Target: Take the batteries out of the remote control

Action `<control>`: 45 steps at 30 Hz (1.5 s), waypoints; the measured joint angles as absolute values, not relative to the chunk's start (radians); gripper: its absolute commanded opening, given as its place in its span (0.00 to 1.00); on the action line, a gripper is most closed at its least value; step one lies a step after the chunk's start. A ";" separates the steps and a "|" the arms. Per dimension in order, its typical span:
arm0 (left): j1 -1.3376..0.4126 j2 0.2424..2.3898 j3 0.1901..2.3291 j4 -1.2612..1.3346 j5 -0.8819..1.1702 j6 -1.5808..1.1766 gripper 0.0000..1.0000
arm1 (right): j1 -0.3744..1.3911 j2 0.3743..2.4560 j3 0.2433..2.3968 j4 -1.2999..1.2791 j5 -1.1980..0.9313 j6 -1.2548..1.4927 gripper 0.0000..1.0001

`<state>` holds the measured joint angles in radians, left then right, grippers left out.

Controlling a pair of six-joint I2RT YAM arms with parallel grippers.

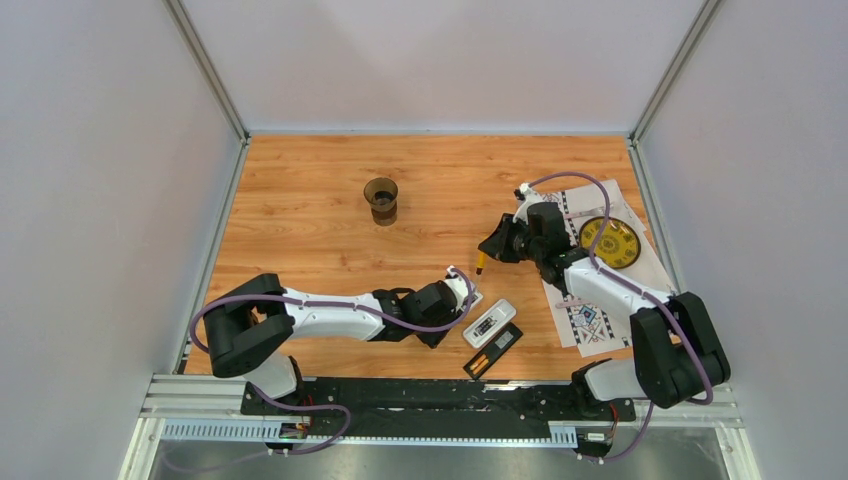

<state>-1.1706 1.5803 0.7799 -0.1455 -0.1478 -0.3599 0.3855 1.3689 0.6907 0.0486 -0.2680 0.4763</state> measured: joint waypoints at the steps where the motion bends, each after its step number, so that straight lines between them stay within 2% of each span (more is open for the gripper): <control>1: -1.171 1.580 0.781 -0.147 -0.148 -0.360 0.00 | 0.385 1.370 0.691 0.049 -0.267 0.476 0.00; 18: -1.171 1.584 0.789 -0.157 -0.148 -0.360 0.00 | 0.395 1.394 0.669 0.120 -0.315 0.473 0.00; 35: -1.171 1.589 0.794 -0.163 -0.148 -0.360 0.00 | 0.412 1.326 0.650 0.207 -0.524 0.578 0.00; 45: -1.171 1.590 0.795 -0.162 -0.148 -0.360 0.00 | 0.412 1.381 0.659 0.126 -0.475 0.567 0.00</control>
<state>-1.1709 1.5898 0.7952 -0.1616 -0.1482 -0.3603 0.4122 1.3811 0.6594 0.1261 -0.4747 0.5671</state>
